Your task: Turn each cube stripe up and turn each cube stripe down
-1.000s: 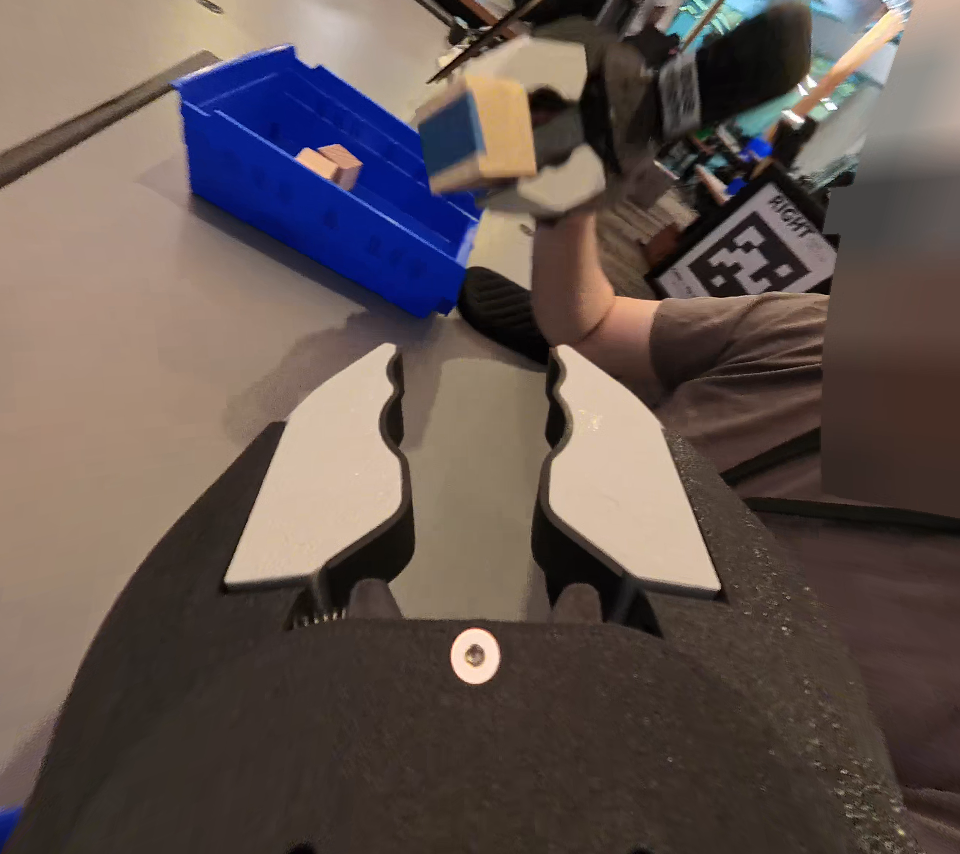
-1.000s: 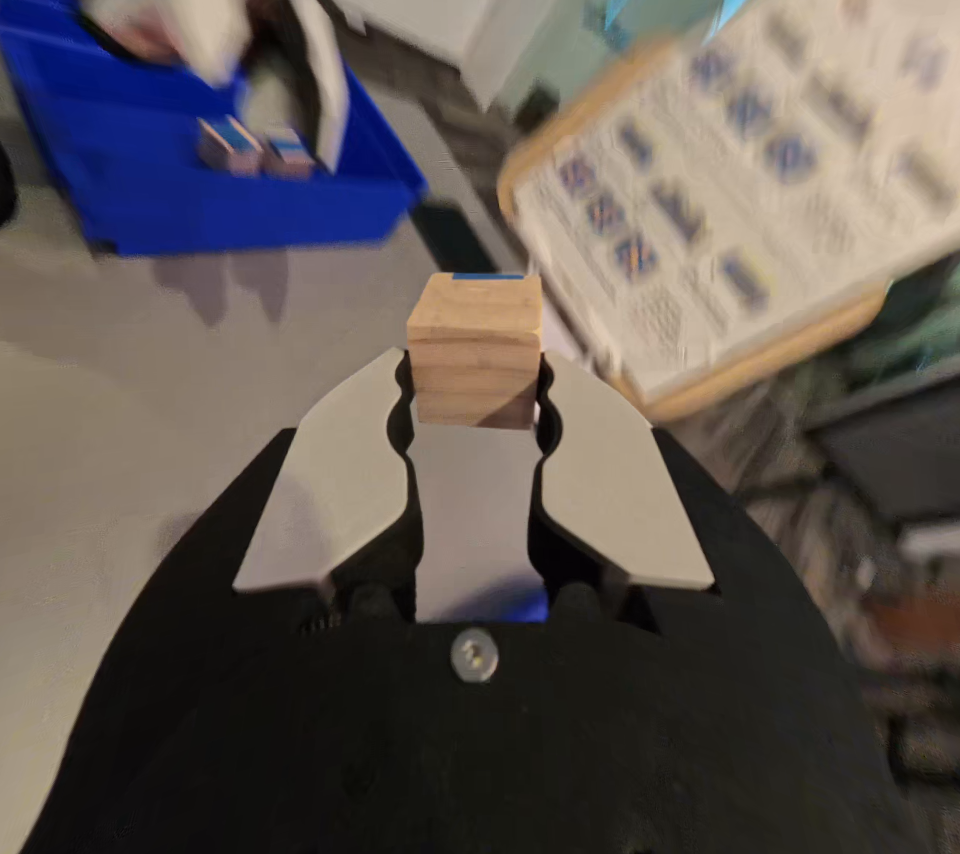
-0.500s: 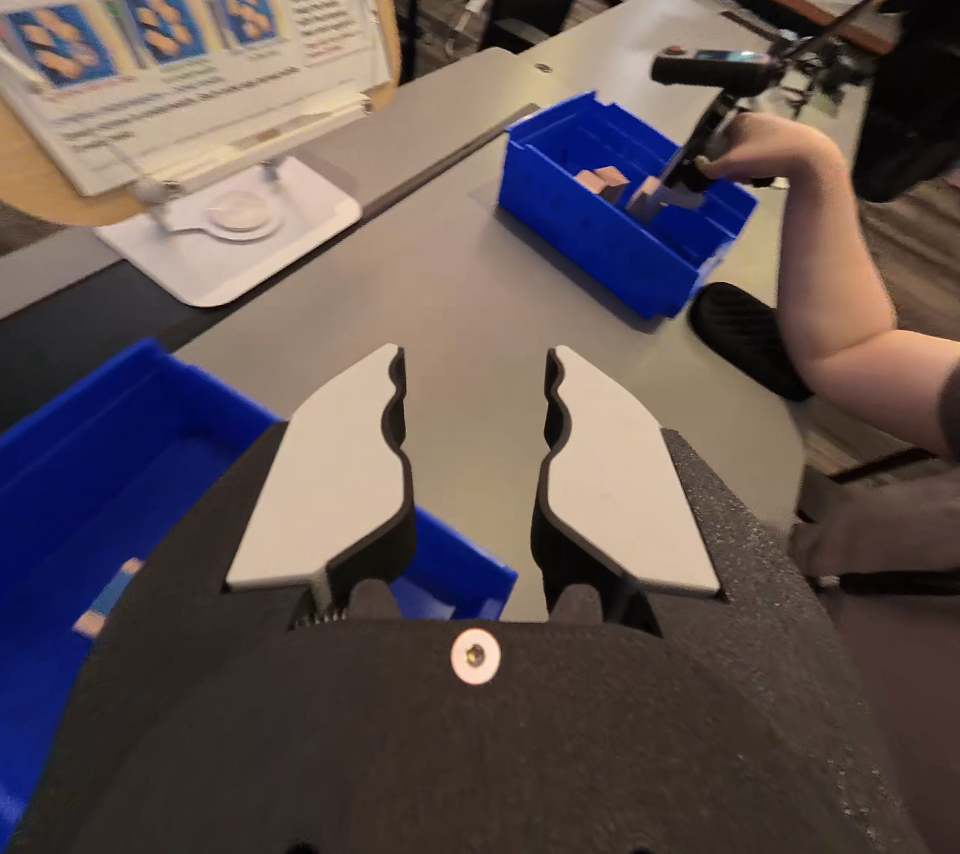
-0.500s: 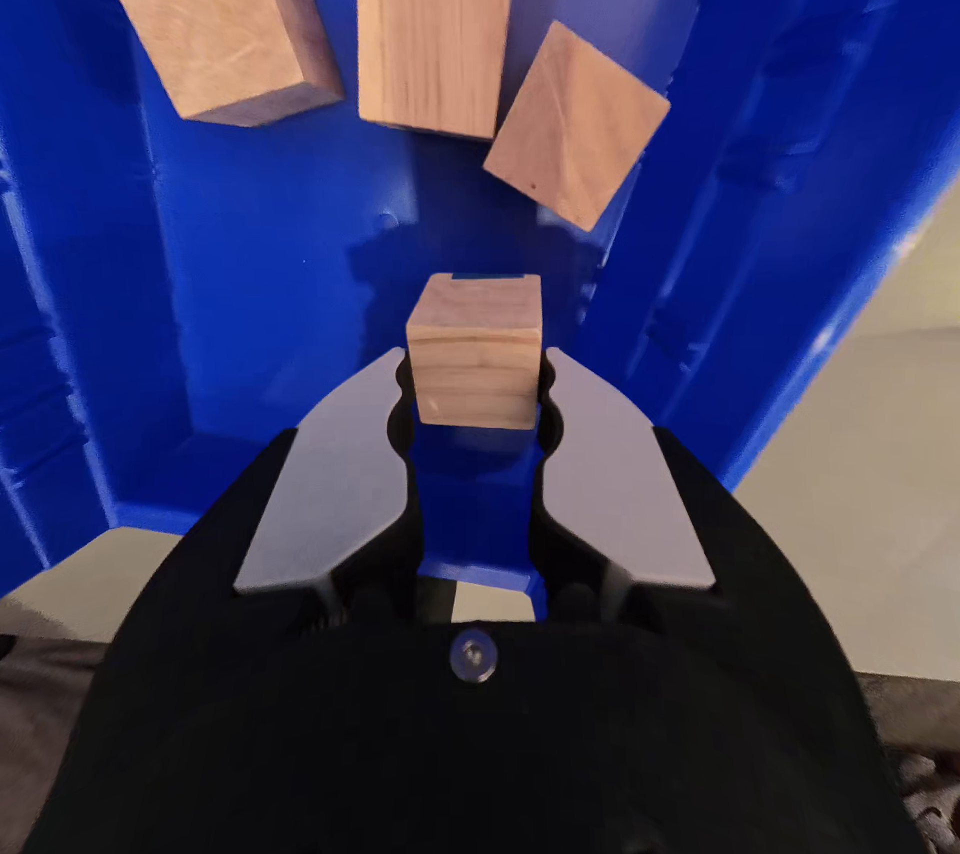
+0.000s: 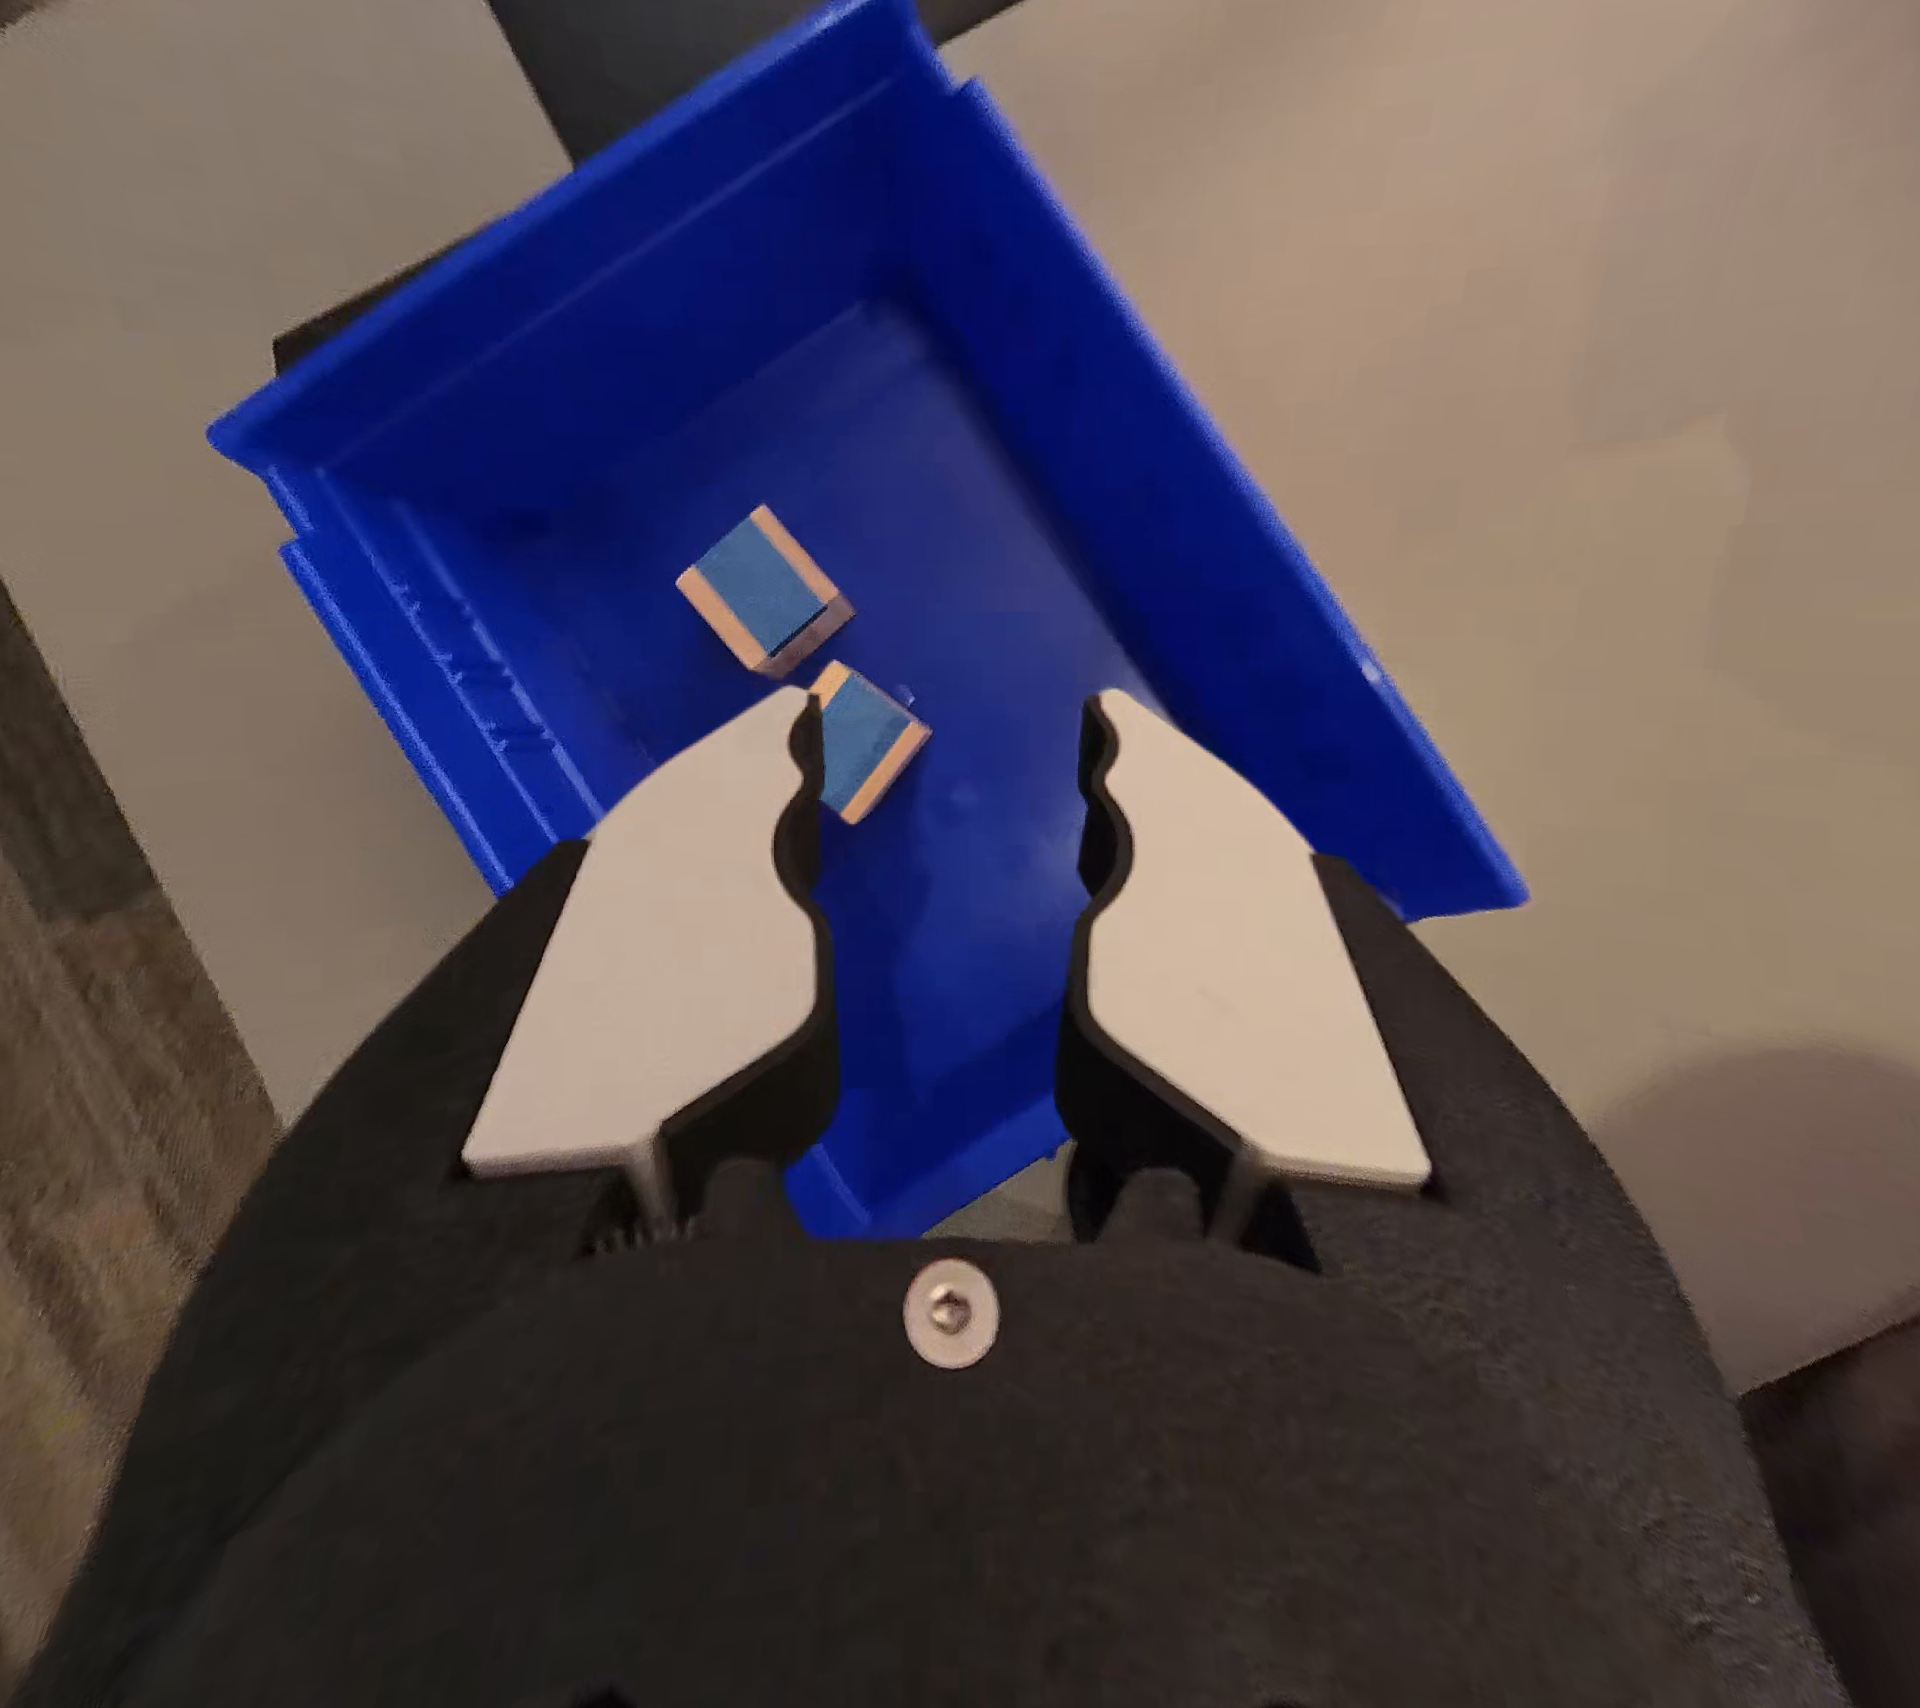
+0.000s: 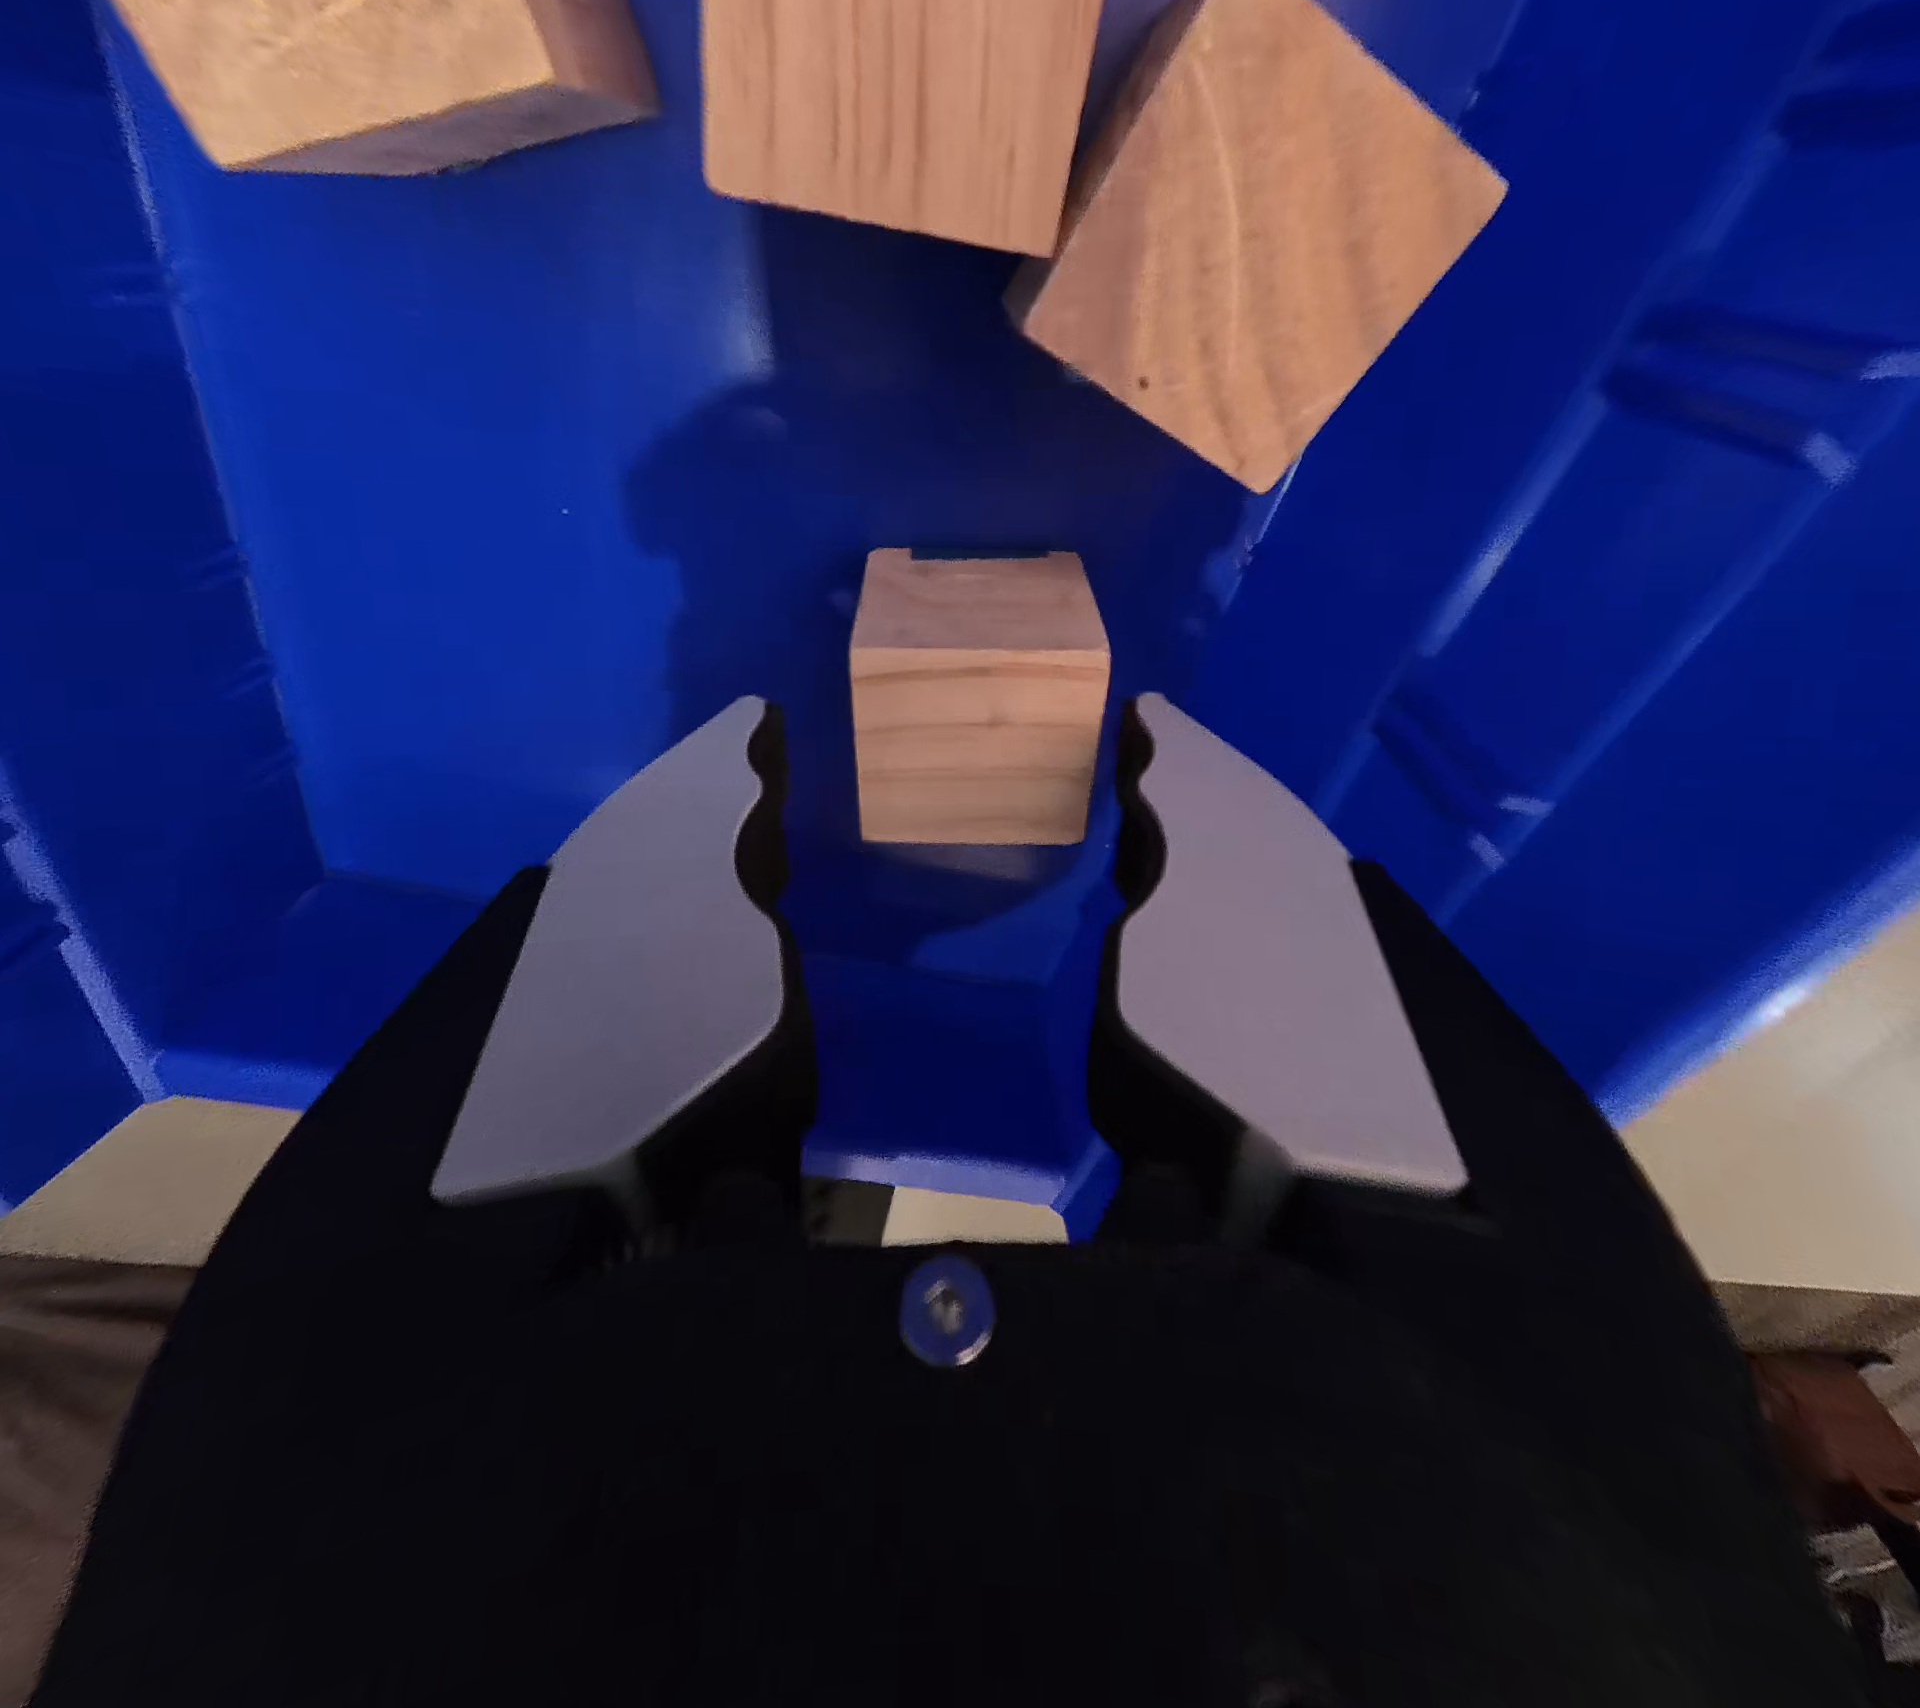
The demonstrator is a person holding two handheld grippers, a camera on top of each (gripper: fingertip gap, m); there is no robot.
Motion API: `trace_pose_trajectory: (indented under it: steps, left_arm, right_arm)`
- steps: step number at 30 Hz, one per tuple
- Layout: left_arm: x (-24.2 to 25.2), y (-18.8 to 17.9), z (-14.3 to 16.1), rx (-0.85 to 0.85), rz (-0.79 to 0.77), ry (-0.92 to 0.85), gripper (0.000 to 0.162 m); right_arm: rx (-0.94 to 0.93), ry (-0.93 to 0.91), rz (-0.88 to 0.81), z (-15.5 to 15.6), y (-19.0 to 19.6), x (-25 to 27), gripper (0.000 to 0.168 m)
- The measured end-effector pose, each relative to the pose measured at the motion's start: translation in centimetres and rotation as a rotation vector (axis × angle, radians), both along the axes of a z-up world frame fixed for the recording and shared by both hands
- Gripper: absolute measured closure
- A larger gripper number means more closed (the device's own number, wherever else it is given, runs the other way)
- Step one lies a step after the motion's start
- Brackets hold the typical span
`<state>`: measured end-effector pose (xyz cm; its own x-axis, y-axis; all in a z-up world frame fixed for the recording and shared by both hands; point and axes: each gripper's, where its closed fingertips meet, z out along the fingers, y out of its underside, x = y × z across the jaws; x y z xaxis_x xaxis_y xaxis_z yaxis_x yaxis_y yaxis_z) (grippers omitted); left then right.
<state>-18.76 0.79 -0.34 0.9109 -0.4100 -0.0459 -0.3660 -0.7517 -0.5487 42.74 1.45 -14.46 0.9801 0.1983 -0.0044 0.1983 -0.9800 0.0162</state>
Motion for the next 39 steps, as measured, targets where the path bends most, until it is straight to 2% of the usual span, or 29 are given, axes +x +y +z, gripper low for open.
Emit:
trace_pose_trajectory:
  steps: [1,5,8,13,22,25,28,33,36,39]
  left_arm:
    - [-0.4,0.2,-0.7,-0.021,-0.001,0.029,0.115]
    - [-2.5,0.3,-4.2,-0.122,-0.067,0.217,0.112]
    - [-3.6,-0.1,-6.9,-0.196,-0.174,0.347,0.110]
    - [-3.9,-0.2,-10.8,-0.309,-0.268,0.353,0.102]
    - [-5.1,0.4,-13.6,-0.369,-0.275,0.378,0.099]
    - [-5.1,0.4,-14.4,-0.409,-0.272,0.366,0.103]
    - [-4.9,0.4,-14.8,-0.419,-0.287,0.388,0.110]
    - [-4.4,0.0,-14.3,-0.426,-0.295,0.372,0.112]
    - [-5.0,0.1,-11.7,-0.354,-0.235,0.380,0.112]
    - [-4.6,0.6,-6.8,-0.162,-0.191,0.358,0.112]
  right_arm:
    - [0.021,-0.006,0.012,0.4,0.2,-0.1,0.102]
    - [0.137,0.015,0.058,2.9,0.9,-1.0,0.100]
    - [0.212,0.033,0.091,4.9,1.0,-1.6,0.100]
    - [0.293,0.030,0.130,7.2,0.6,-2.1,0.101]
    - [0.293,0.013,0.177,7.6,0.1,-2.4,0.101]
    - [0.286,0.012,0.181,7.5,0.1,-2.4,0.100]
    - [0.277,0.005,0.187,7.4,-0.1,-2.3,0.101]
    - [0.280,-0.002,0.189,7.6,-0.2,-2.2,0.101]
    - [0.303,-0.015,0.187,8.1,0.0,-2.1,0.101]
    - [0.369,-0.036,0.191,9.4,0.5,-2.4,0.103]
